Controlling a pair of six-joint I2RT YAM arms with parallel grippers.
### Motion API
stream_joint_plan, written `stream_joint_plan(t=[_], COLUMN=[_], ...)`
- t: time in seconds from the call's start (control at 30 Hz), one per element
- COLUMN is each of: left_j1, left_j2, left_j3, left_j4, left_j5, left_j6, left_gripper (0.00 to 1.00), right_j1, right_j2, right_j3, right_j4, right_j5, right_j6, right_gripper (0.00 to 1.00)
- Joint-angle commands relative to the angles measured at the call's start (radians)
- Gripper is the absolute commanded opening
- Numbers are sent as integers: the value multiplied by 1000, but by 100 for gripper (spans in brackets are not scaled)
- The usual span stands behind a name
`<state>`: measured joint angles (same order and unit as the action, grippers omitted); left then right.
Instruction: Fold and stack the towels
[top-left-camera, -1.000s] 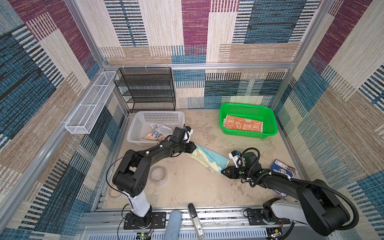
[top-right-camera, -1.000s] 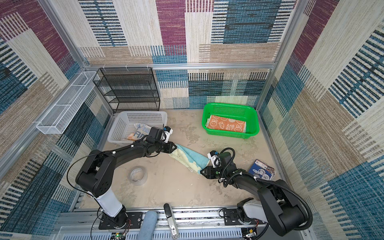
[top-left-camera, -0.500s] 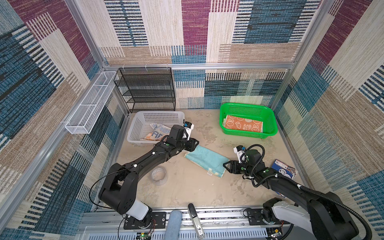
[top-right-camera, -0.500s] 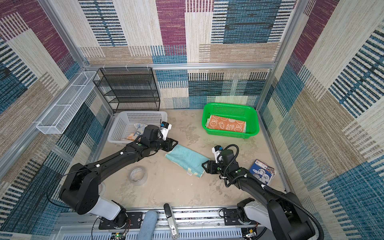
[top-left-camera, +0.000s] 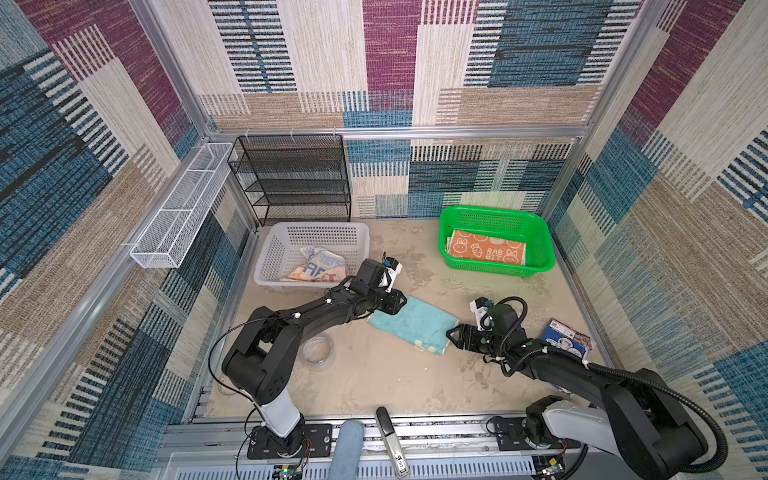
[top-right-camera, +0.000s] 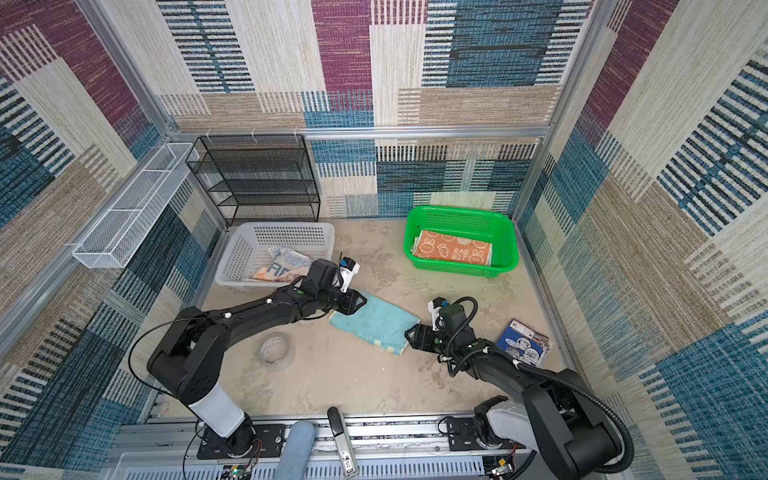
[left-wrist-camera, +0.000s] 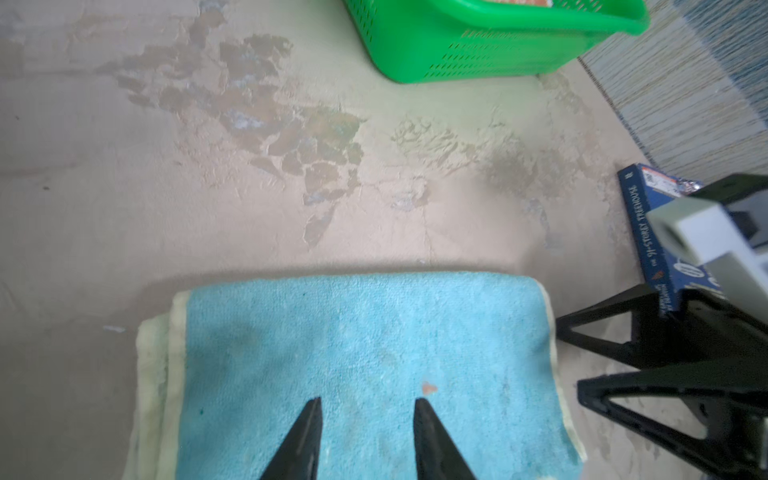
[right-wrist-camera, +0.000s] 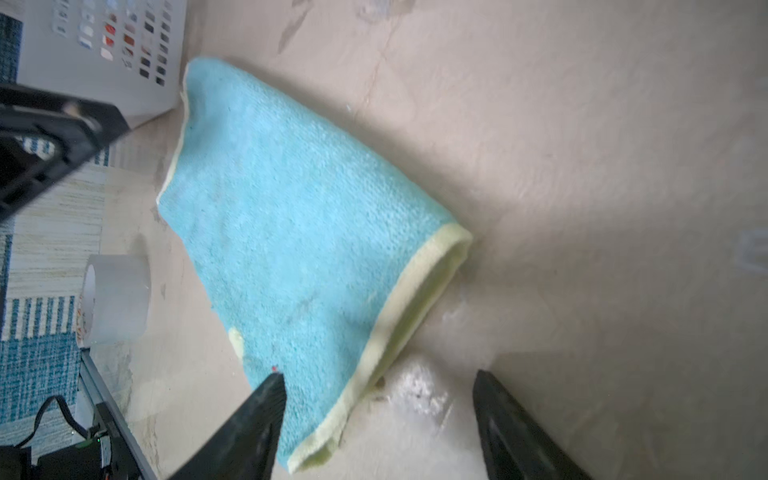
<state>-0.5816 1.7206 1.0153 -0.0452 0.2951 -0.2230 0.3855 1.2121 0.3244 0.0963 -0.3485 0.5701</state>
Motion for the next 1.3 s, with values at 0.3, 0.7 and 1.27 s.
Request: stream_joint_plan(t=[0.3, 0.7, 1.27], left_j1=[1, 2, 2], left_j2=[102, 88, -212], left_j3=[-32, -46, -85], left_j4=[49, 47, 33], left_j5=[29, 19, -38], left_j6=[-41, -40, 2], left_gripper=[37, 37, 68], right_j1=[31, 76, 64], right_j2=[196, 441, 753], right_j3=[68, 261, 1117], right_j4=[99, 110, -481], right_j5=[16, 76, 262], right_j6=[65, -13, -481], right_gripper=[67, 0, 0])
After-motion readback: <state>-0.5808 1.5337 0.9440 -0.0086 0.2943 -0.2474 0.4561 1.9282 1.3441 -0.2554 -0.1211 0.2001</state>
